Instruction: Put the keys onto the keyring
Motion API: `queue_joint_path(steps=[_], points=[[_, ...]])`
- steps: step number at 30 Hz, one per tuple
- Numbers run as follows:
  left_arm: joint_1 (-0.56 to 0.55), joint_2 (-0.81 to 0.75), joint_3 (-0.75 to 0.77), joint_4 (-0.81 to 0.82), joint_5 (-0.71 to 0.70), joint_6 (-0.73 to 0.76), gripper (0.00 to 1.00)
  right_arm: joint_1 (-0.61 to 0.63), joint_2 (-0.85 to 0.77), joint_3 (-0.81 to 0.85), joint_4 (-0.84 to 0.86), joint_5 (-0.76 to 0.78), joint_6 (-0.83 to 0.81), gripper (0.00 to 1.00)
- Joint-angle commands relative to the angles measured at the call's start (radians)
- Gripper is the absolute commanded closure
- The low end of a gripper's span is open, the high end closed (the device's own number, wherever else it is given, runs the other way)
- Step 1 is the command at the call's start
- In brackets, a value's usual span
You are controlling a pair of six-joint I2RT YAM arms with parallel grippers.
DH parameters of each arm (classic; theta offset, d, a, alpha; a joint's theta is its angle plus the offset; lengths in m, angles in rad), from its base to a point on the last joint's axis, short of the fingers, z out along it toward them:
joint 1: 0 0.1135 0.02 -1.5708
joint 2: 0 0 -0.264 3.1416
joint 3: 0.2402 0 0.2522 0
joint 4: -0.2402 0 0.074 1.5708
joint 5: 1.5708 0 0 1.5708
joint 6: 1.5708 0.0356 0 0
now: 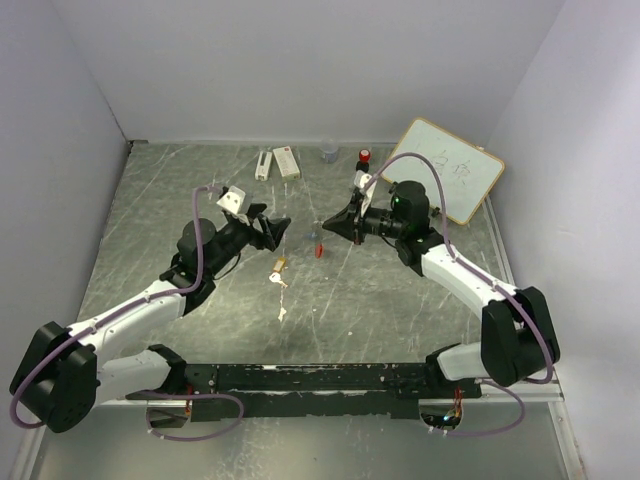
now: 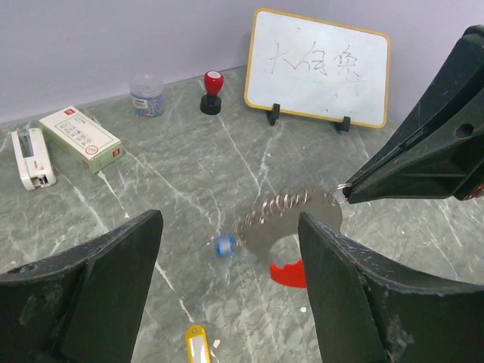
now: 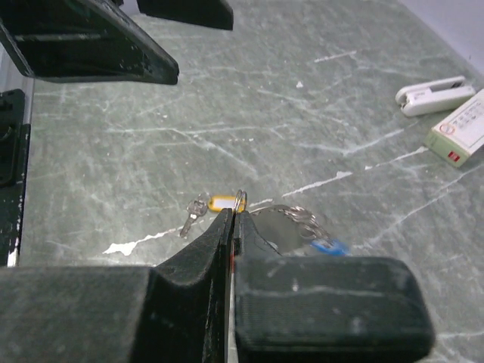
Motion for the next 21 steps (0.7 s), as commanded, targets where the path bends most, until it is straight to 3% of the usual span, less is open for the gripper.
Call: queue_joint_path(steps=[1,13,21], points=[[0.007,-0.002,-0.010,0.060,0.046,0.009,0.17,-0.005,-0.032,-0.008,0.109,-0.030,0.056,1.00],[0.008,0.026,0.010,0.033,0.040,-0.010,0.19,-0.005,-0.072,-0.018,0.147,0.033,0.138,1.00],[0.007,0.089,0.061,-0.163,-0.131,-0.134,0.21,-0.005,-0.127,-0.034,0.072,0.113,0.126,1.00]])
